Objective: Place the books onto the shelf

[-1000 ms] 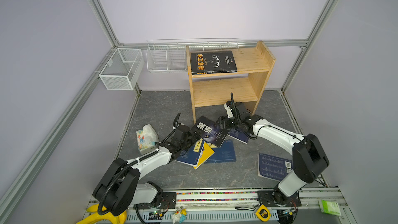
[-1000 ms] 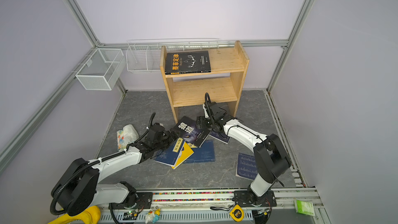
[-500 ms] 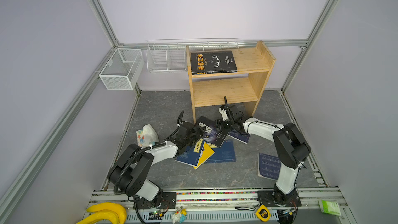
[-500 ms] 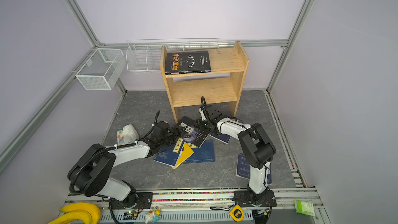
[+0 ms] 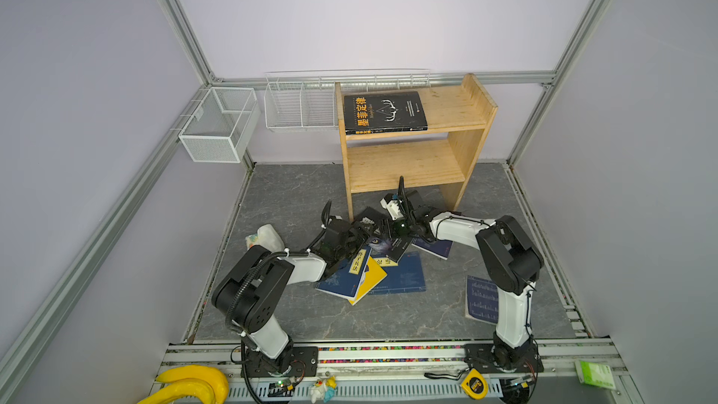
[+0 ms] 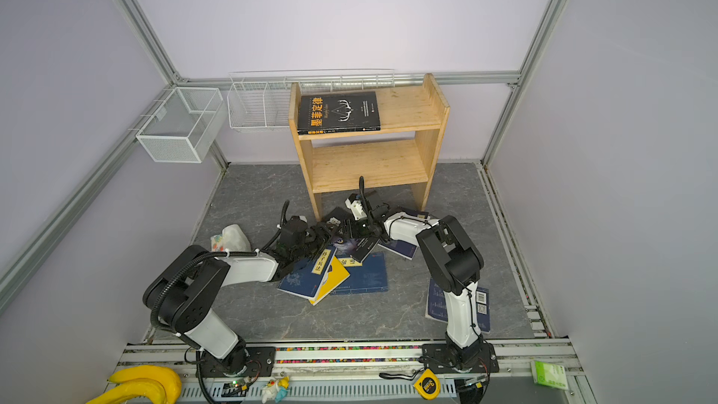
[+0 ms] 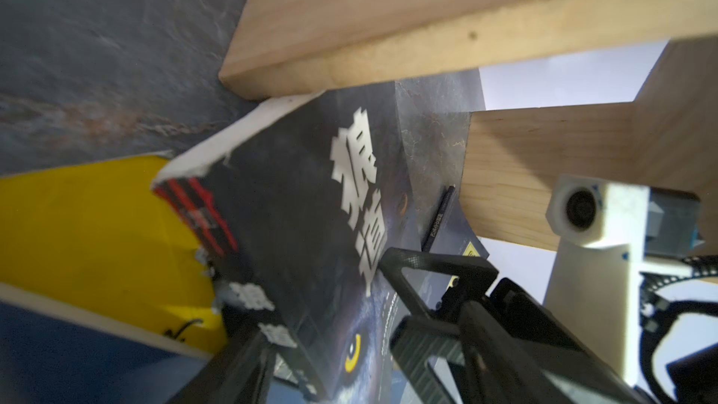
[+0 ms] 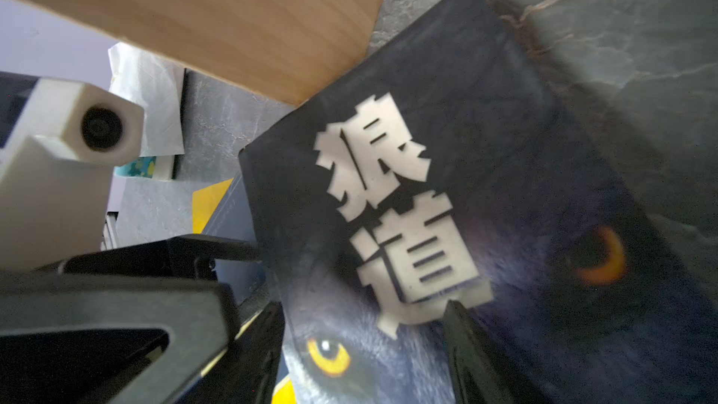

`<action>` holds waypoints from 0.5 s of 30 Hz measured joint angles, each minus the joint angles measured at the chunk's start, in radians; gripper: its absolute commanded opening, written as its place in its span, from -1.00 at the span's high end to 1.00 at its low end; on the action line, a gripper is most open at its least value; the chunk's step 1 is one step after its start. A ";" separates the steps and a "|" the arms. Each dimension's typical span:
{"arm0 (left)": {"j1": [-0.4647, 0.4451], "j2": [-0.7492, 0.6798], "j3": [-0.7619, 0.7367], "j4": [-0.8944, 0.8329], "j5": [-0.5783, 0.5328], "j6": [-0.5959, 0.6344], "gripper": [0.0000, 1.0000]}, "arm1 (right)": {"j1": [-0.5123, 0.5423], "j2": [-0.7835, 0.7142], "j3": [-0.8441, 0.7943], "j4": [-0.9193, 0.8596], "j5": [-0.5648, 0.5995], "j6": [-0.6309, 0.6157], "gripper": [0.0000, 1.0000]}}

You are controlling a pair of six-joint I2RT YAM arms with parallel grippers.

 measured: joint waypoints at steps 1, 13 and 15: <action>0.000 0.001 -0.003 0.010 0.000 -0.003 -0.47 | 0.000 0.002 0.000 0.003 -0.010 0.003 -0.34; 0.011 0.107 0.018 0.126 0.003 -0.056 -0.09 | -0.005 0.040 -0.019 0.093 -0.063 0.071 -0.10; 0.011 0.128 0.035 0.124 0.003 -0.069 0.01 | -0.006 0.045 -0.028 0.119 -0.066 0.089 -0.06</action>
